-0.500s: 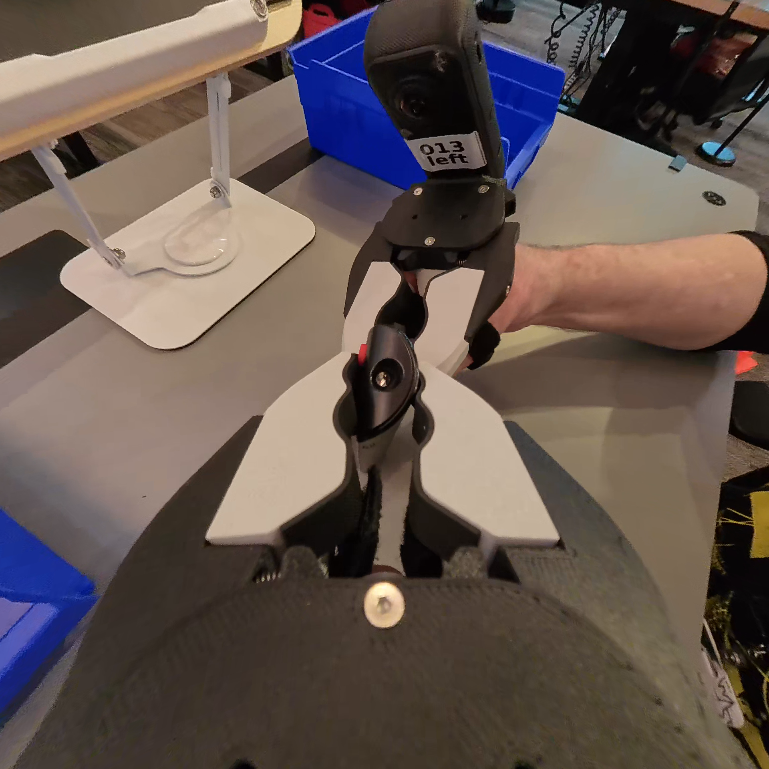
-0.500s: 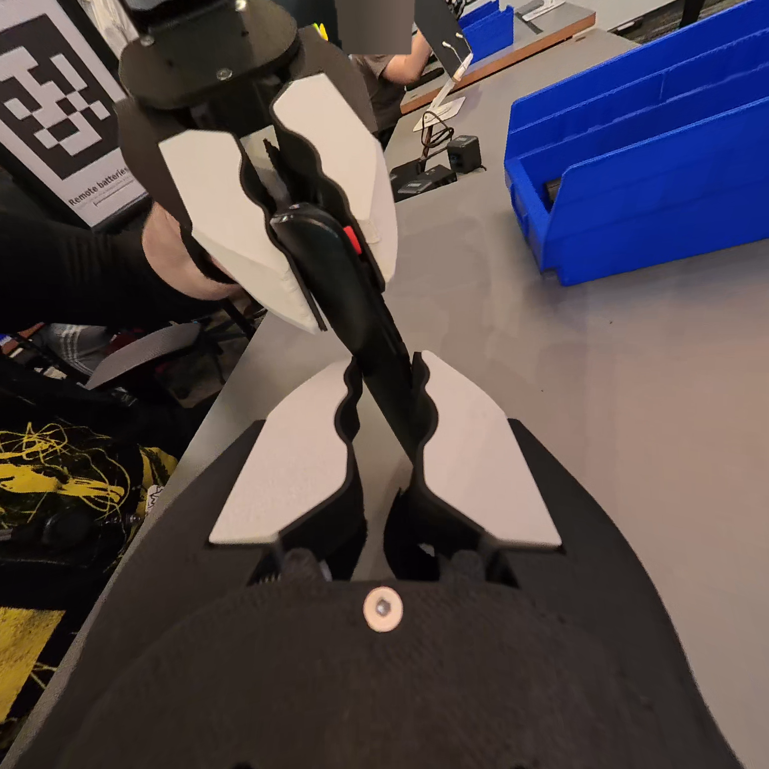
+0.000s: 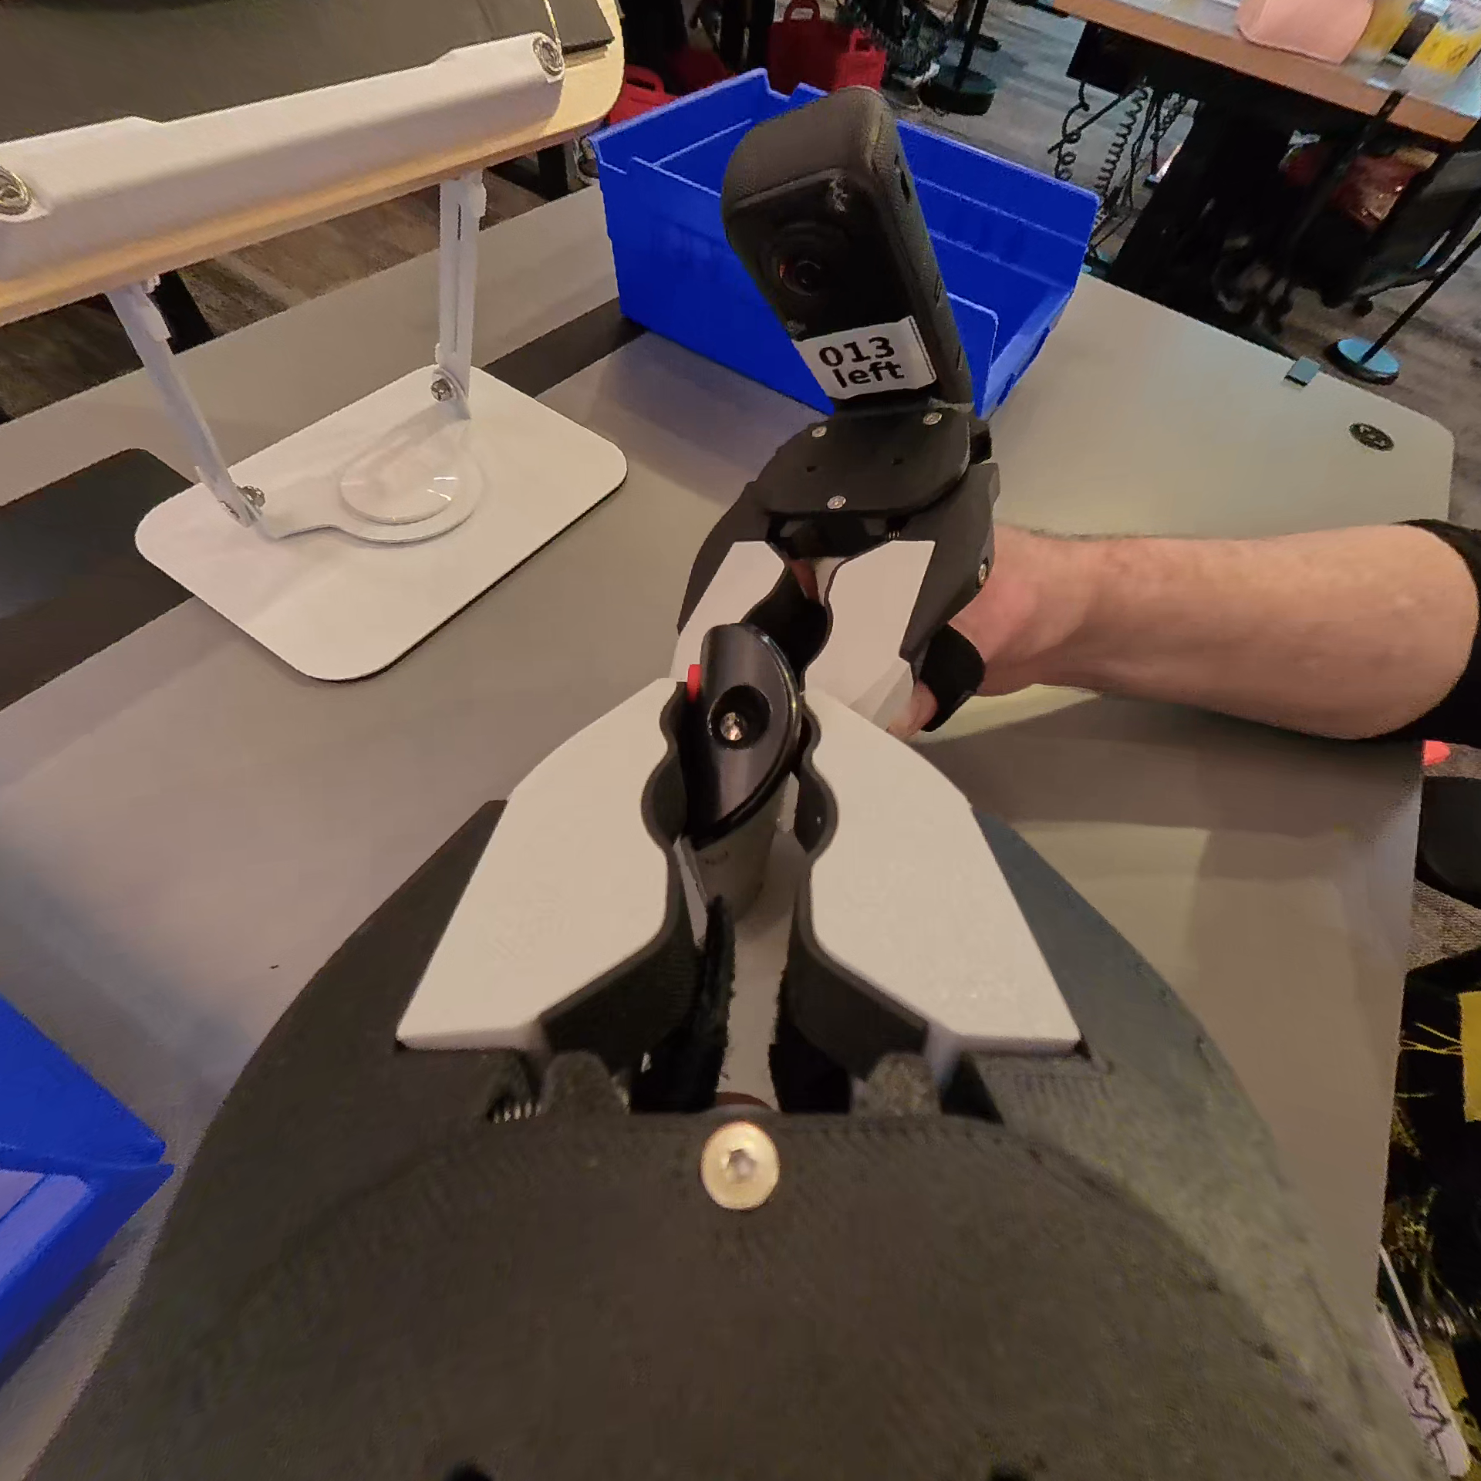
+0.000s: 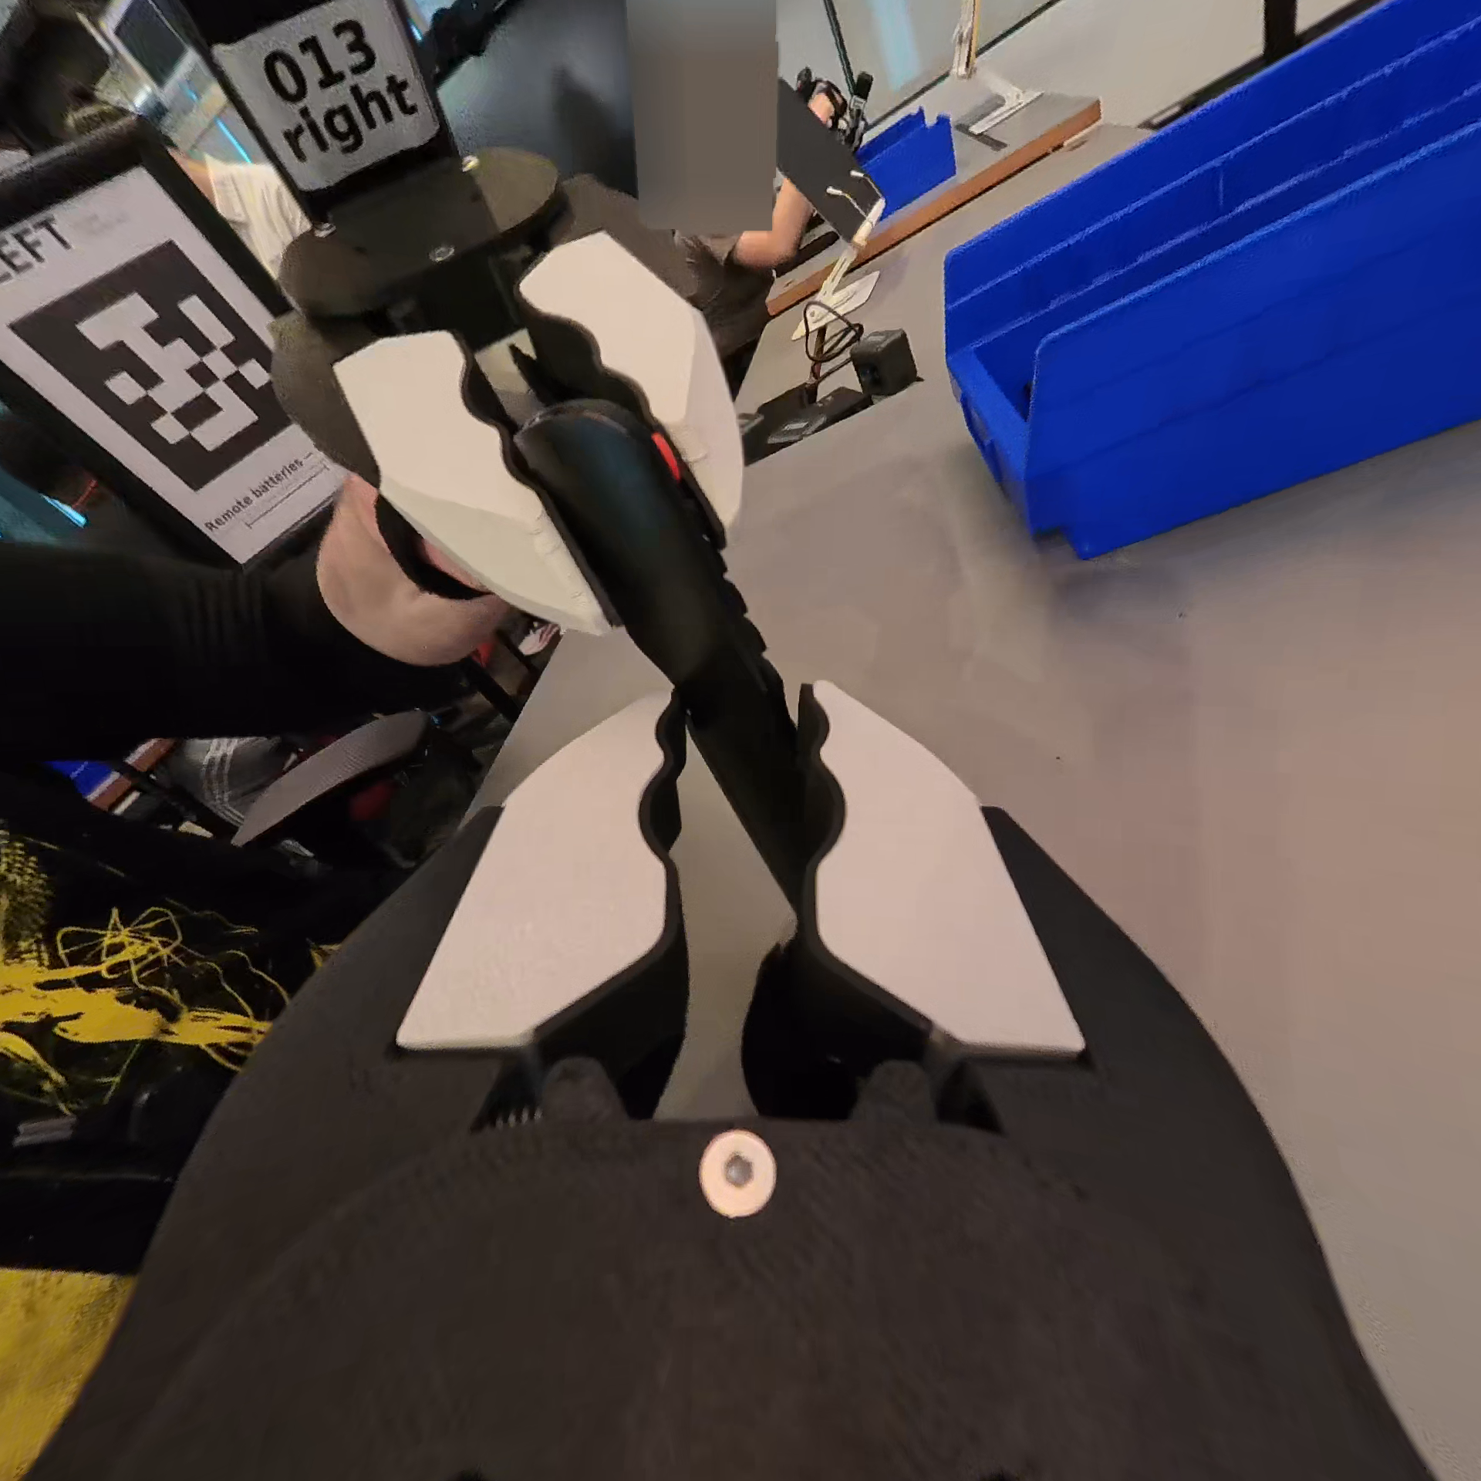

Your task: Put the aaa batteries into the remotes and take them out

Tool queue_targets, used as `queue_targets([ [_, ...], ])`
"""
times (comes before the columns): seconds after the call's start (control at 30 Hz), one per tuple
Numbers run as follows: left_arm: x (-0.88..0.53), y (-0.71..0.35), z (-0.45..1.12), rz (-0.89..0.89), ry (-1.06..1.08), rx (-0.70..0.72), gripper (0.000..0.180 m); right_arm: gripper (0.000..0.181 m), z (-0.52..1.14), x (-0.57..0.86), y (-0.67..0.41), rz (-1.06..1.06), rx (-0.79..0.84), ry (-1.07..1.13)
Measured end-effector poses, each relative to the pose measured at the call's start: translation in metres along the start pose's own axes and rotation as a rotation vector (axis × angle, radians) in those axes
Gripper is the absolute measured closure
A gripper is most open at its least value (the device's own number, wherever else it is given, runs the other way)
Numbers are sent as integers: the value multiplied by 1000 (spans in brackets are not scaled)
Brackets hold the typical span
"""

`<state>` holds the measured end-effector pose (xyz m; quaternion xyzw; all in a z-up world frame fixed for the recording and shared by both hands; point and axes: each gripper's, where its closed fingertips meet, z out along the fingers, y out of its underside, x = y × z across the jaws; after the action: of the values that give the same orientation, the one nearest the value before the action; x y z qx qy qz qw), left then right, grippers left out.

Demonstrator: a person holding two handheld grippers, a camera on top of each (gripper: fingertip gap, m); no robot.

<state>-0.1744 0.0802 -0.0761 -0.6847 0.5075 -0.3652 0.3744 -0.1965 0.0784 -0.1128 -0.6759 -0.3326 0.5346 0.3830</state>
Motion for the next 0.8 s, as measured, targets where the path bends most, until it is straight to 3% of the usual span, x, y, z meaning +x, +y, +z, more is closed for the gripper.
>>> queue_targets([
  [0.5,-12,-1,0,-68,19,21,157,151,2,10,7,-159,-230,119],
  [0.8,-11,3,3,-77,1,74,156,154,-4,5,-5,-30,15,37],
])
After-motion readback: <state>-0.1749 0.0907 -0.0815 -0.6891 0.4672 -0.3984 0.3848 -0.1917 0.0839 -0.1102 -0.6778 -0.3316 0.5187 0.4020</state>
